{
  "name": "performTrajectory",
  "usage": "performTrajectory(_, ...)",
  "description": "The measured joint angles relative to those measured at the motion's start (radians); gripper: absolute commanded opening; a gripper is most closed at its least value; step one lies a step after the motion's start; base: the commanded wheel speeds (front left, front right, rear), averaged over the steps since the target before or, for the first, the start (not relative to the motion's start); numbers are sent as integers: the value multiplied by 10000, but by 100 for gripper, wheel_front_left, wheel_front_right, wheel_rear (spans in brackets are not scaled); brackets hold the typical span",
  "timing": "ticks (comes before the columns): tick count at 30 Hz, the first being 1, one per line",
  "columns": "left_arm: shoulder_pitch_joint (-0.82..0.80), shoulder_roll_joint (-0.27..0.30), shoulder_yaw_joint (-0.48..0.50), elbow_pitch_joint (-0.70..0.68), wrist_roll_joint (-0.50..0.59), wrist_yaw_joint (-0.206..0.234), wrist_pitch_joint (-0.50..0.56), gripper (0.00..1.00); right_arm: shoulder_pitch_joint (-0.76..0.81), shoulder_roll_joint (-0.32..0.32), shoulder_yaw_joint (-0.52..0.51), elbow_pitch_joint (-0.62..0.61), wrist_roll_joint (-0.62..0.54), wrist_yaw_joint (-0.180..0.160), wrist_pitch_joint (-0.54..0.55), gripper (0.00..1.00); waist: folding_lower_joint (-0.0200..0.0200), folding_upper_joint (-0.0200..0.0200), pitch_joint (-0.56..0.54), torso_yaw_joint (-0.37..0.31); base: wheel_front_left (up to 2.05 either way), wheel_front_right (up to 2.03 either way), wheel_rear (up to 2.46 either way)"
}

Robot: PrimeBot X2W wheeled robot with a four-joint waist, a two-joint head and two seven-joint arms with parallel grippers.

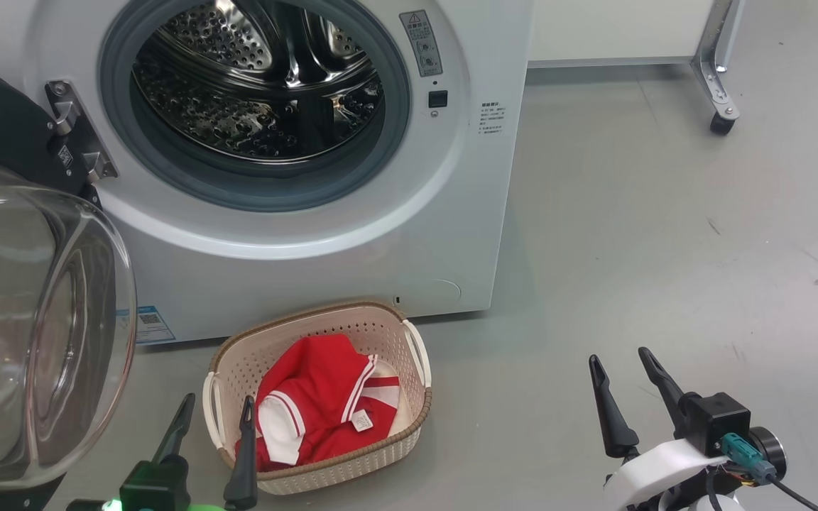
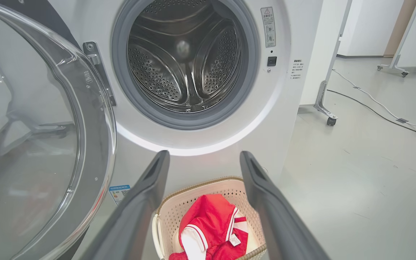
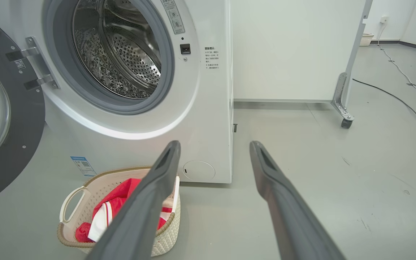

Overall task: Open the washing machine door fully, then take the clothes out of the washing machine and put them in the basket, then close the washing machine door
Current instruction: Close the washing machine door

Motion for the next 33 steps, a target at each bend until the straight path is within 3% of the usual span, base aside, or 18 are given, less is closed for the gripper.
performTrajectory(21, 17, -15, 33, -184, 52, 2, 128, 100, 0, 0, -15, -4, -2, 0, 0, 100, 0, 0, -3, 91, -3, 3, 0)
performTrajectory(33, -43, -27, -12, -894, -105, 0, 19, 100, 32, 4, -382, -270, -4, -90, 0, 100, 0, 0, 91, 705, 0, 0, 0)
